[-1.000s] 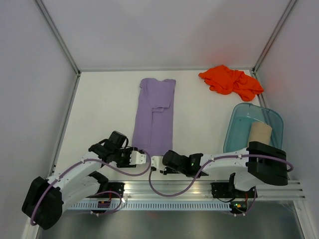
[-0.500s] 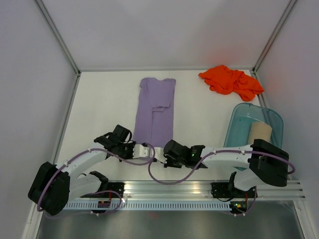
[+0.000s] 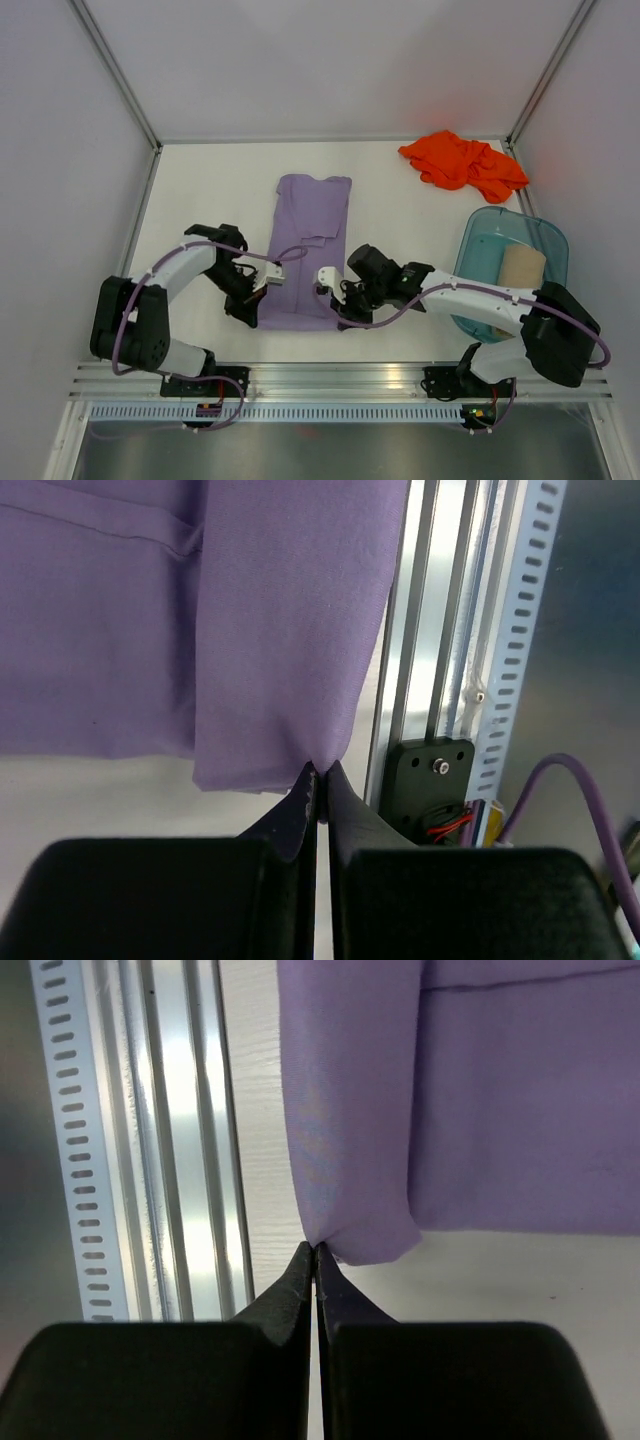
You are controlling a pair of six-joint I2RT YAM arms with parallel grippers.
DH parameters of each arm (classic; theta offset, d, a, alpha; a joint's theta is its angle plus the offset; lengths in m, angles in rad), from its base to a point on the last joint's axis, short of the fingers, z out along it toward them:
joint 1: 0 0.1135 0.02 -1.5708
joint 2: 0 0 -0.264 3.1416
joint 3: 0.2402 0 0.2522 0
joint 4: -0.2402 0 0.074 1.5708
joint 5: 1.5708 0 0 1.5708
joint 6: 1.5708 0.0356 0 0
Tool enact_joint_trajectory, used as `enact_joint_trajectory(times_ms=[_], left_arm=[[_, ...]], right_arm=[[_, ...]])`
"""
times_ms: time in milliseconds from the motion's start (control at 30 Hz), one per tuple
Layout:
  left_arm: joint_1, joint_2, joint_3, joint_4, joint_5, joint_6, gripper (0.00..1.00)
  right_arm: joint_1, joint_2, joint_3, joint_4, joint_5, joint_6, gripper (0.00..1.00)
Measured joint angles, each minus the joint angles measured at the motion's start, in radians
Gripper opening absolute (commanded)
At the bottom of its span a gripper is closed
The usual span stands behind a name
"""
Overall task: Roll the t-shirts
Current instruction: Roll the tshirt
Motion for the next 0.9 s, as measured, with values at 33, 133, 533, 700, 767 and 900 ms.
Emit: enact_joint_trajectory(times_ms=[33,133,533,700,767,900], left_arm=[[0.014,0.026,0.01,-0.01,0.011,0.0,0.02],[0.067,0.105,0.039,-0.012,0.032,0.0,0.02],[0.128,0.278,0.13,0.148,0.037,-0.081,0.06],[0.13,0.303,0.135,0.219,0.002,-0.137,0.21],[0.132,0.321,0.151,0.234,-0.014,-0.164,0.27],[0.135,0.344,0.171,0.27,-0.037,-0.211,0.34]], right_arm=[[-0.026,0.015,0.003,0.002,-0.027,0.007,0.0],[-0.101,0.078,0.004,0.026,-0.079,0.028,0.0],[-0.264,0.276,0.061,0.118,-0.105,0.137,0.03],[-0.277,0.309,0.094,0.112,-0.051,0.161,0.3],[-0.281,0.312,0.101,0.105,-0.011,0.17,0.32],[-0.286,0.29,0.104,0.095,0.087,0.174,0.37]])
